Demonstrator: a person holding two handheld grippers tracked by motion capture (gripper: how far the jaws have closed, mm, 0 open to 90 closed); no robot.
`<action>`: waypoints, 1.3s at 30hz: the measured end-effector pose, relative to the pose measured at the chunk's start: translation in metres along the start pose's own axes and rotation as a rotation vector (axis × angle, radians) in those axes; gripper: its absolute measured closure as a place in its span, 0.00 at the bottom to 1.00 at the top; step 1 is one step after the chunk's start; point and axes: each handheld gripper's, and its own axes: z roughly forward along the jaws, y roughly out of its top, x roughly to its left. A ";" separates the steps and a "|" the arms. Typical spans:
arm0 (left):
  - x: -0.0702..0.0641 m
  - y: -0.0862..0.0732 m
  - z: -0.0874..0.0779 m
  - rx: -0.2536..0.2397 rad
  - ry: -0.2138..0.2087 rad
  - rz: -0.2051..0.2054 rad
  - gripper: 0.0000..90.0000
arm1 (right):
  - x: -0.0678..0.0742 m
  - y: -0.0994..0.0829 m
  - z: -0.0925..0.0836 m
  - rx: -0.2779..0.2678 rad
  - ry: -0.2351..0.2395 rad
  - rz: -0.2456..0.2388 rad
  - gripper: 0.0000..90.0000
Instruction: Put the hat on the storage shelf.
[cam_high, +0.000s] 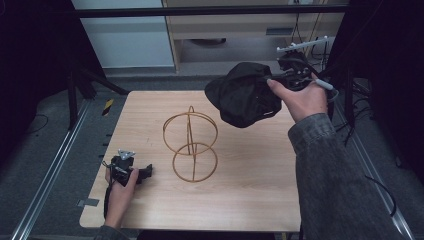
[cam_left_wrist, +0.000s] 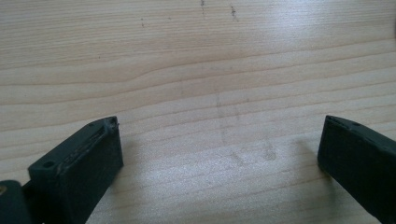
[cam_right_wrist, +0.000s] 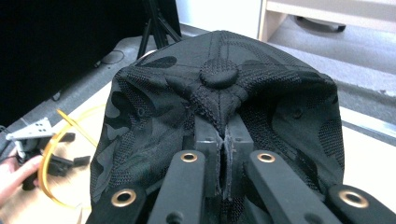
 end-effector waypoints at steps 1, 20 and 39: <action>0.000 0.000 0.000 0.000 0.000 0.000 0.00 | 0.002 0.002 0.001 -0.003 0.004 -0.002 0.97; 0.000 0.000 0.000 0.001 -0.001 0.002 0.00 | 0.045 0.021 0.013 -0.045 0.137 -0.026 0.97; 0.000 0.000 0.000 -0.001 -0.003 0.001 0.00 | 0.091 0.003 0.032 -0.004 0.257 -0.088 0.97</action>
